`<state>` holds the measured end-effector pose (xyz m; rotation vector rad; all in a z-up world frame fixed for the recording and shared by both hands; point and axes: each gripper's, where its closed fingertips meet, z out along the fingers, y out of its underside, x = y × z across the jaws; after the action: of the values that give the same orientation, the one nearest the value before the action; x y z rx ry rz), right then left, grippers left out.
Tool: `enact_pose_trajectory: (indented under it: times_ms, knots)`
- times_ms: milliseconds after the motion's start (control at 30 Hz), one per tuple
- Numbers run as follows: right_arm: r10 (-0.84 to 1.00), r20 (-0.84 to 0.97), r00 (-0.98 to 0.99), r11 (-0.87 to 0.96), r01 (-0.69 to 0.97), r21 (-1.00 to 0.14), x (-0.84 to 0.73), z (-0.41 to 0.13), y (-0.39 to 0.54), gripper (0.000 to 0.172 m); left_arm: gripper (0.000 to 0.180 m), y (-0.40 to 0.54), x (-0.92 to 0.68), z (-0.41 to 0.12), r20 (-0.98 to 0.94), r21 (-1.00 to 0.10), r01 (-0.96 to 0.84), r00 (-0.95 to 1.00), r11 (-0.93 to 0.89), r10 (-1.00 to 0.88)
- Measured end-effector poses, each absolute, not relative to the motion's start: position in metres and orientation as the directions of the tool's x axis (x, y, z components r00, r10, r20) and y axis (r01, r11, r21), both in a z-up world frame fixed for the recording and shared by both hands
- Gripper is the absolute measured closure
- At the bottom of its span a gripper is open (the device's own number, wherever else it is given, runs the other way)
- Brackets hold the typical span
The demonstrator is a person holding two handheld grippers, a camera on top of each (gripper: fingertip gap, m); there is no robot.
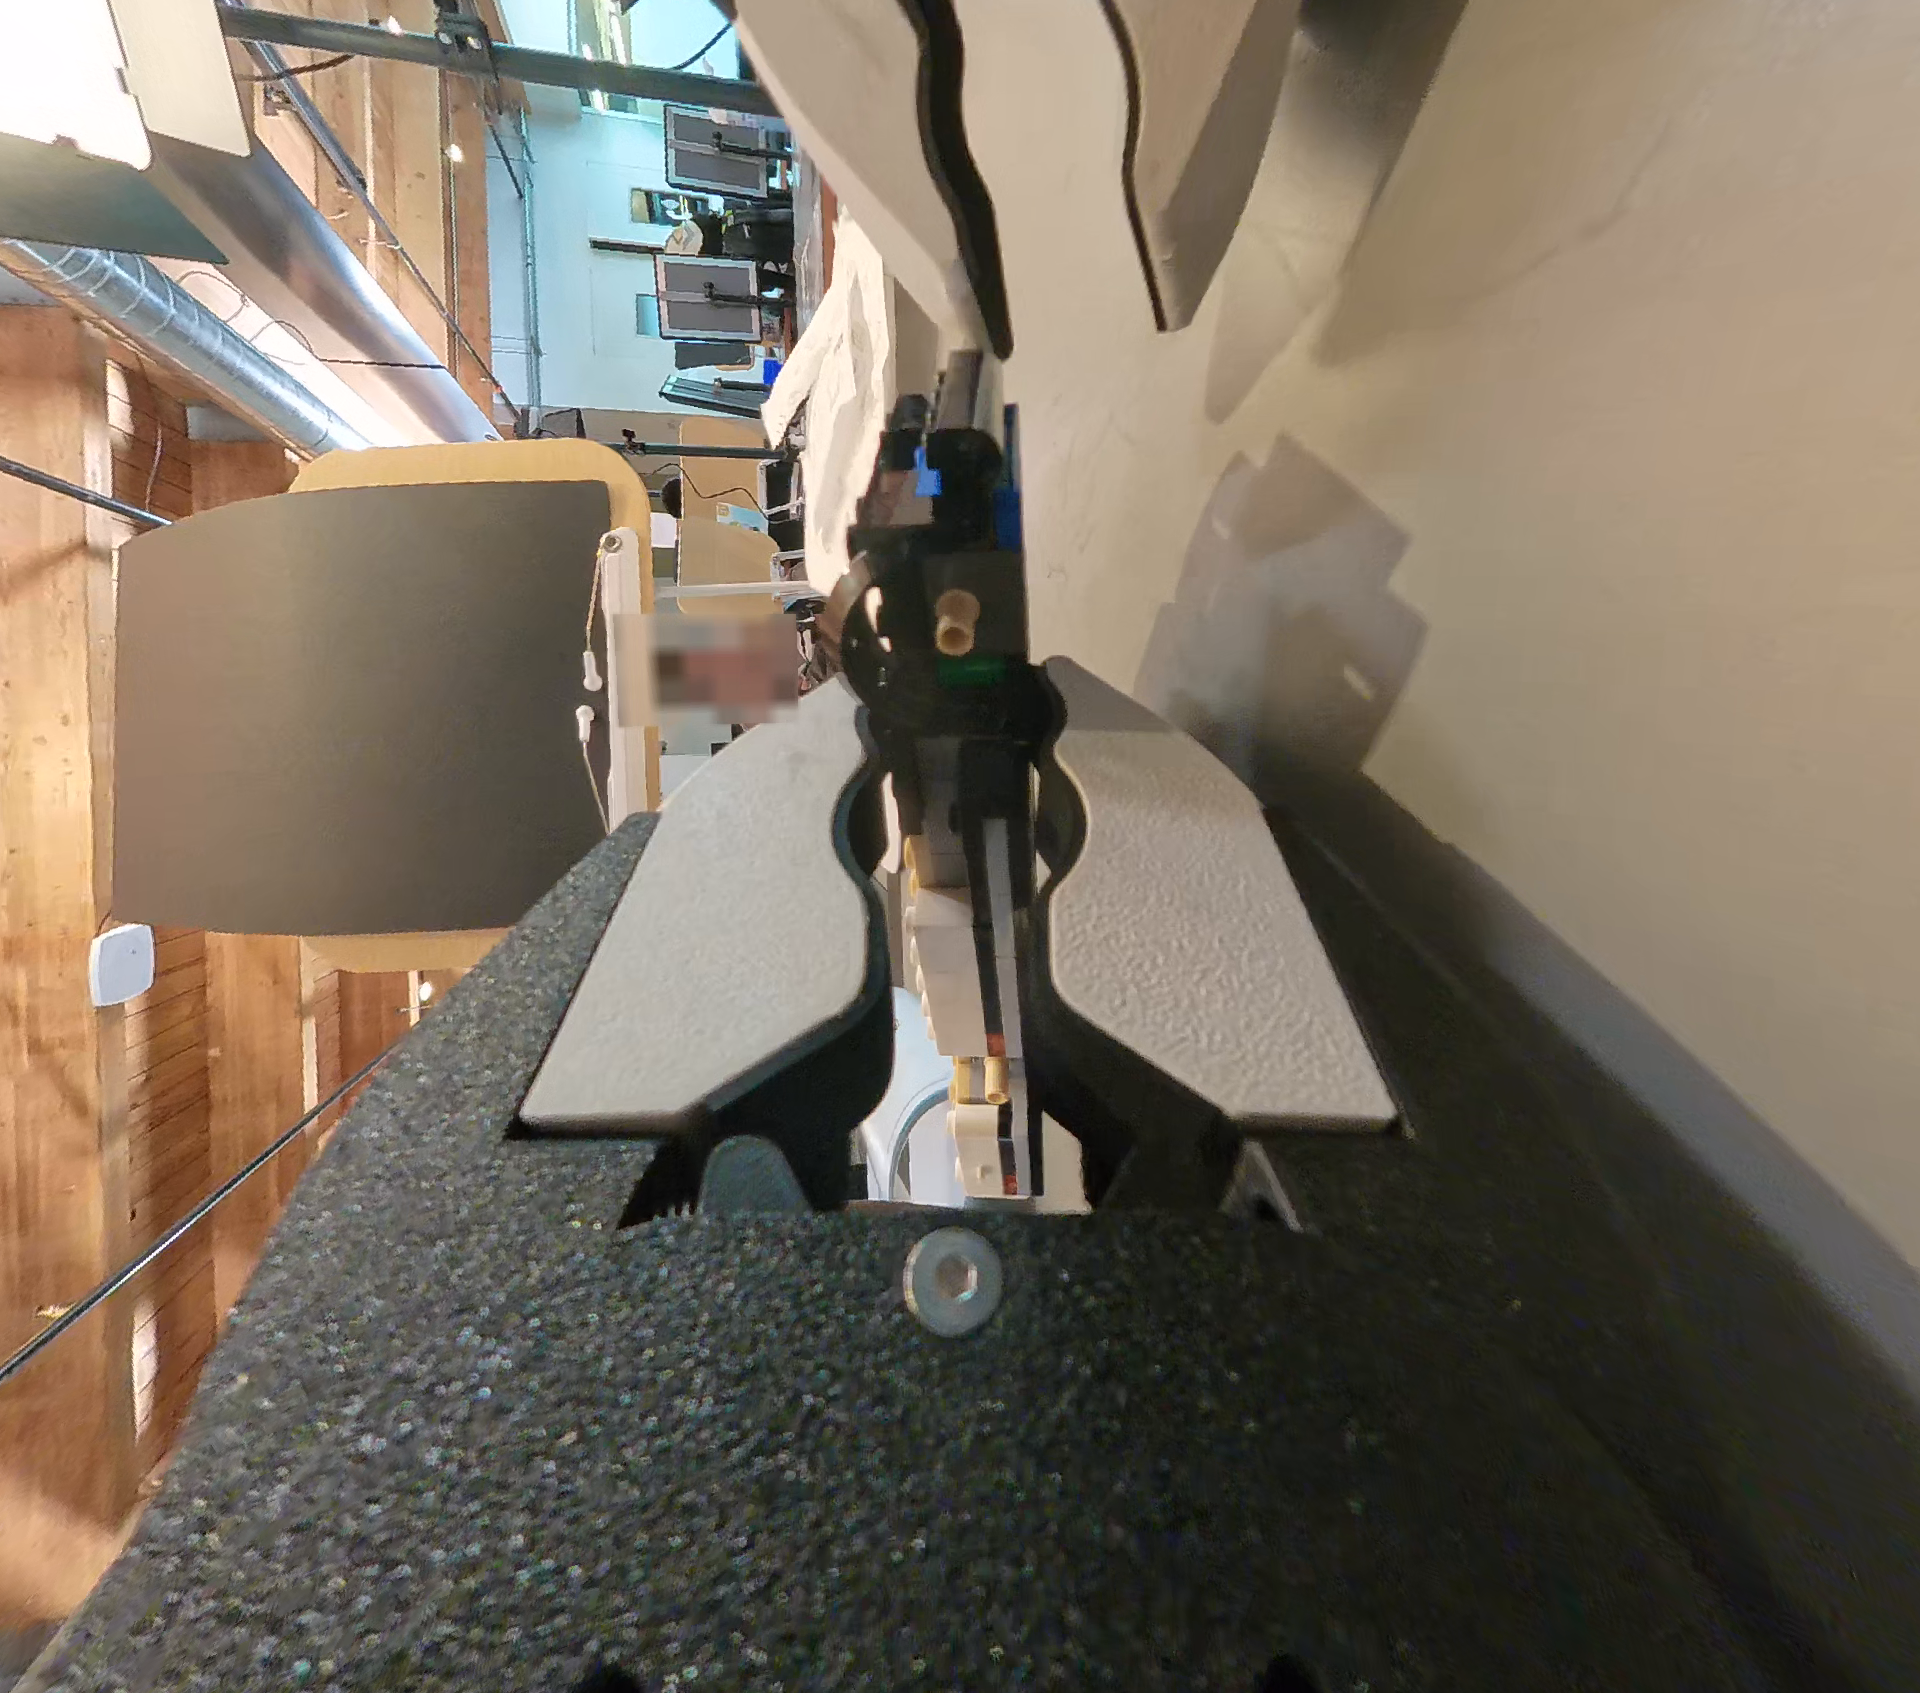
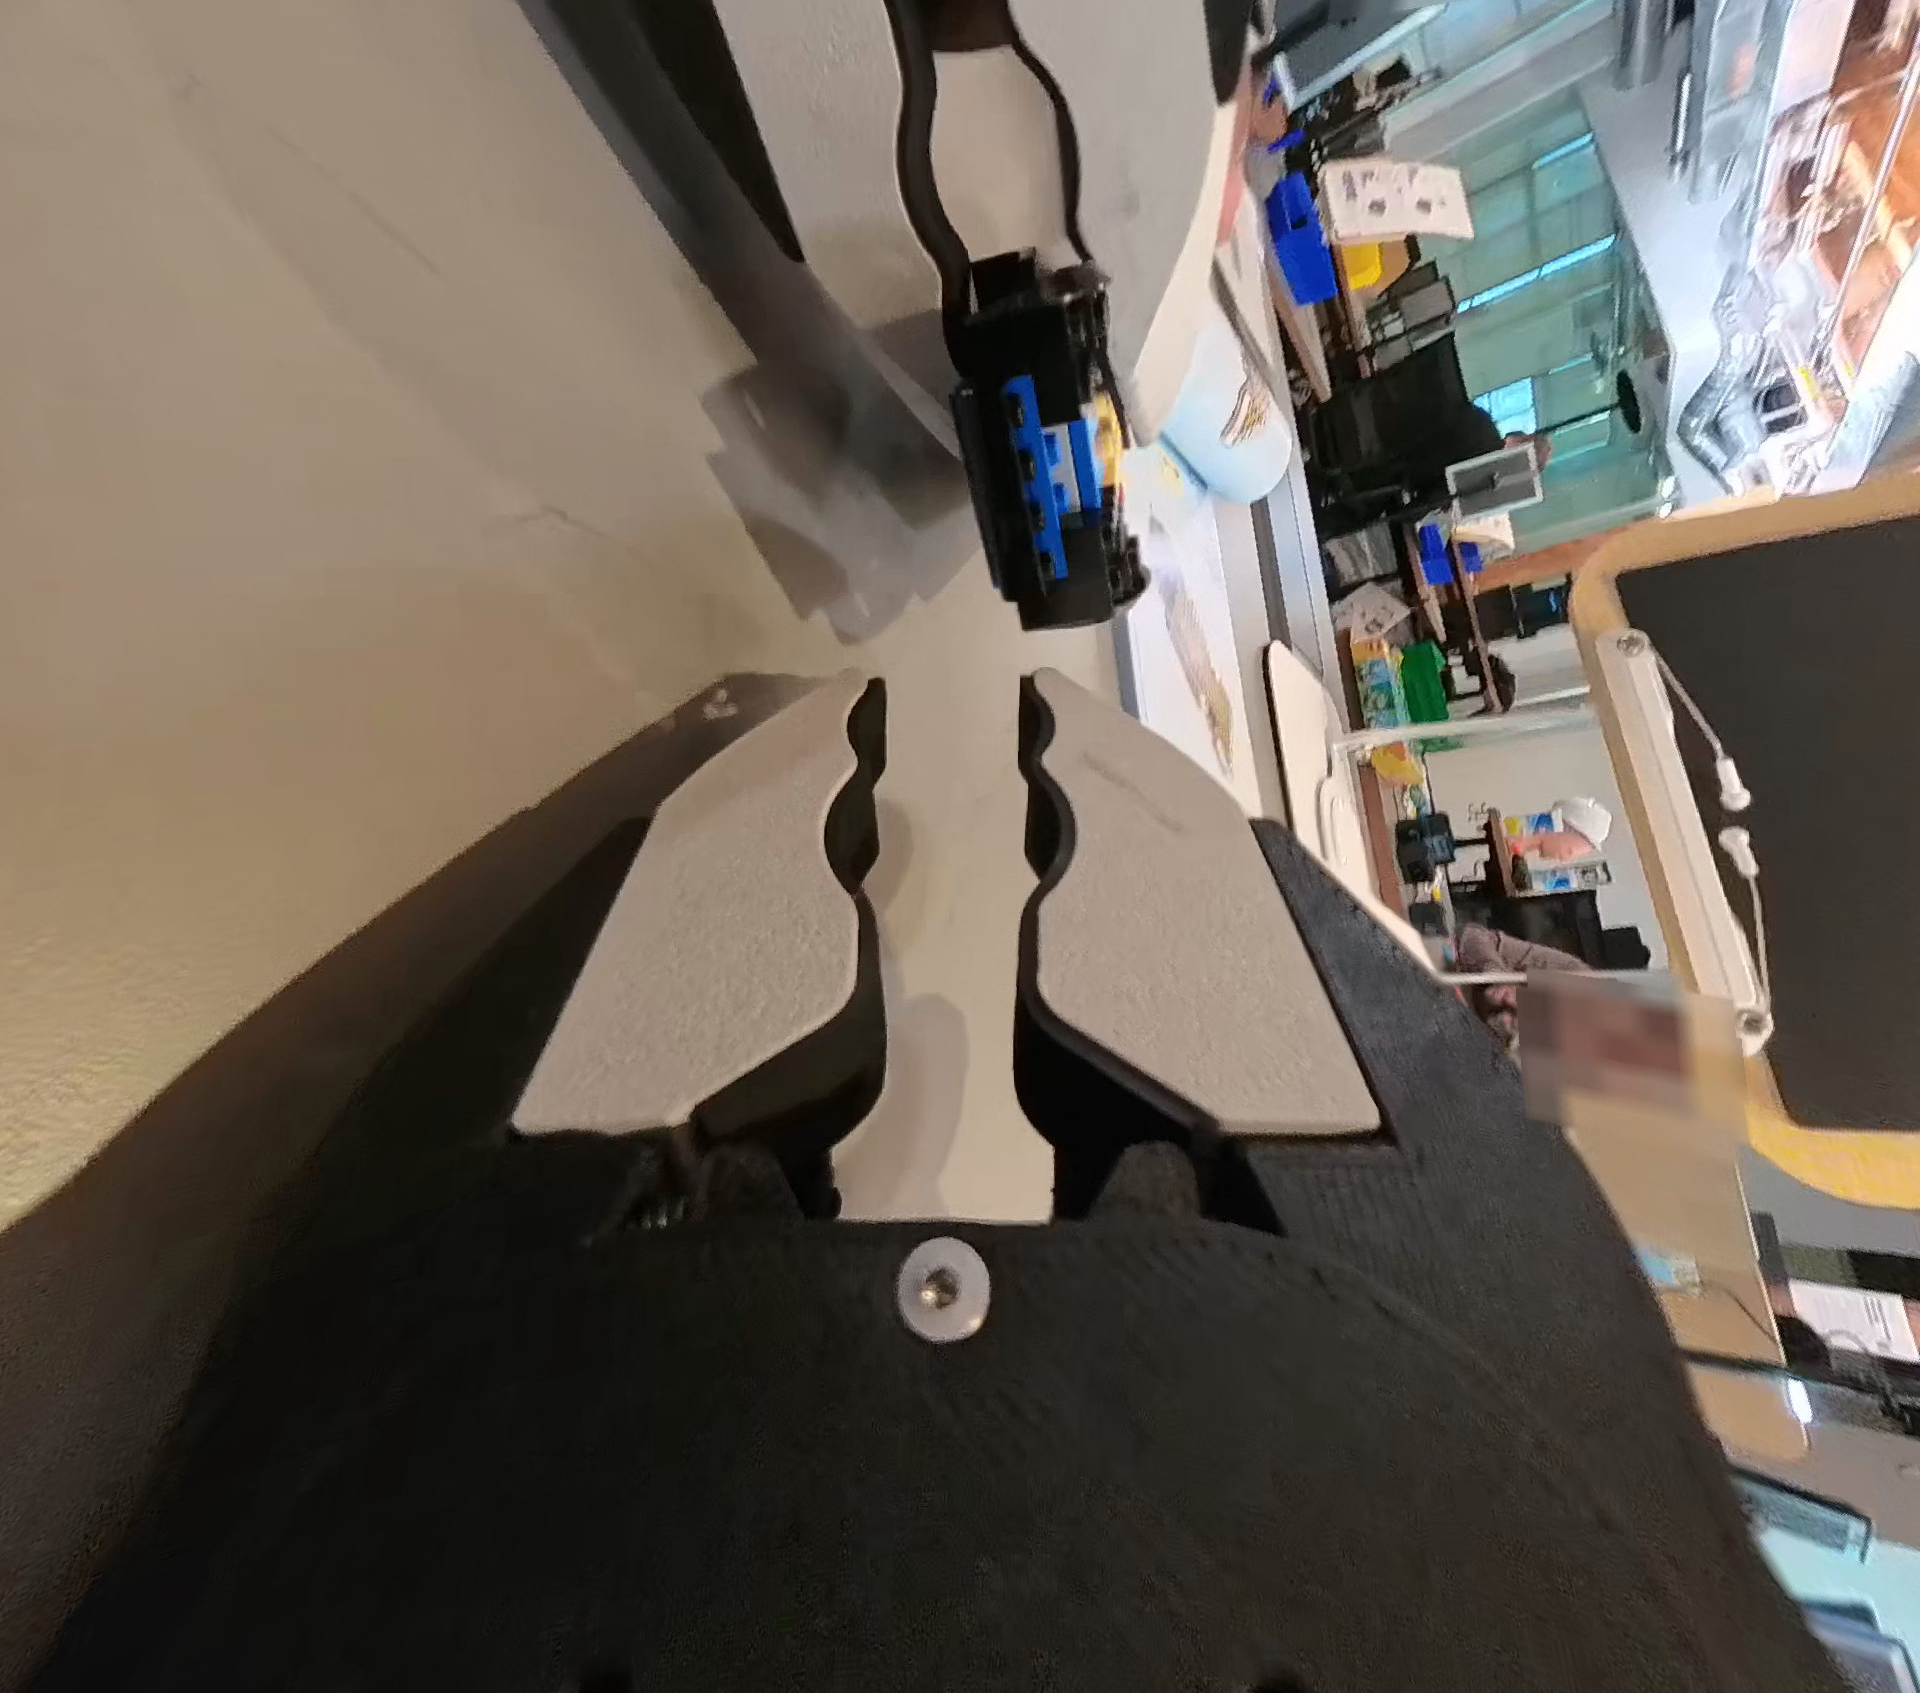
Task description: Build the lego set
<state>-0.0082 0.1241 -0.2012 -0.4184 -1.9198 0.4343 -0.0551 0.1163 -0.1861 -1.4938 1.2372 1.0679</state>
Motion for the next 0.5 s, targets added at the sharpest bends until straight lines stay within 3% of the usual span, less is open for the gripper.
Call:
enact_pose_trajectory:
  times_ms: [167, 267, 500]
  knots:
    - [0.488, 0.773, -0.405, 0.872, 0.189, -0.452, -0.003, -0.210, 0.132, 0.156, 0.156, 0.117, -0.050, -0.197, -0.964, -0.039, -0.996, 0.059, -0.081, -0.261]
    - [0.477, 0.771, -0.421, 0.879, 0.229, -0.419, 0.002, -0.212, 0.135, 0.153, 0.155, 0.115, -0.046, -0.209, -0.948, 0.093, -0.994, -0.074, -0.048, -0.309]
    - [0.424, 0.797, -0.430, 0.903, 0.274, -0.332, 0.017, -0.215, 0.141, 0.148, 0.154, 0.115, -0.045, -0.211, -0.910, 0.230, -0.972, -0.197, -0.049, -0.364]
